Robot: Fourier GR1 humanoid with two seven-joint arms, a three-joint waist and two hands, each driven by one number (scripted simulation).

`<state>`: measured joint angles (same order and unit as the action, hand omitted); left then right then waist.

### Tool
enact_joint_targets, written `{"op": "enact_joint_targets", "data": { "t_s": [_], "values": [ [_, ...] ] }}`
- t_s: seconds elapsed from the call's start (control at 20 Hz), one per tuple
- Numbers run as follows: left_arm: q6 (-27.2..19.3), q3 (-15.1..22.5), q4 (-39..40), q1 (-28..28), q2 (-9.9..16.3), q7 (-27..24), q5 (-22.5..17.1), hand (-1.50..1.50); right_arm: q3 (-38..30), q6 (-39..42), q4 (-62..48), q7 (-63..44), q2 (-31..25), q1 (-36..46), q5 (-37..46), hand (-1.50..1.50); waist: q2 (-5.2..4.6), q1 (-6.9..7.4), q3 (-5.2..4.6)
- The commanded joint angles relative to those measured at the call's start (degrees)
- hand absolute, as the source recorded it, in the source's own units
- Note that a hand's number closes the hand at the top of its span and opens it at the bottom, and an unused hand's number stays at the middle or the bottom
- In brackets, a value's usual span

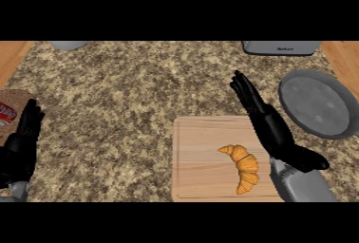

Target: Pick the croissant from the cutting board and place it in the pan

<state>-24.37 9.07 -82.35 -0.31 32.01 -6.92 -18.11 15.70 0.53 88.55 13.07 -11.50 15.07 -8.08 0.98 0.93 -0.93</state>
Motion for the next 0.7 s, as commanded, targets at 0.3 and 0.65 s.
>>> {"op": "enact_joint_targets", "data": {
  "t_s": [0.3,0.65],
  "values": [
    [10.90,9.30,-2.35,-1.94,-7.51,5.48,-6.27,0.00,12.08,7.46,3.33,1.31,-16.92,17.96,27.20,1.50,2.75,-2.26,-1.10],
    [14.39,11.62,-6.26,-7.25,-11.20,14.35,-10.04,0.00,13.11,-1.98,-3.38,21.02,-10.58,10.19,30.98,-1.50,-1.04,-0.83,0.97]
  ]
}}
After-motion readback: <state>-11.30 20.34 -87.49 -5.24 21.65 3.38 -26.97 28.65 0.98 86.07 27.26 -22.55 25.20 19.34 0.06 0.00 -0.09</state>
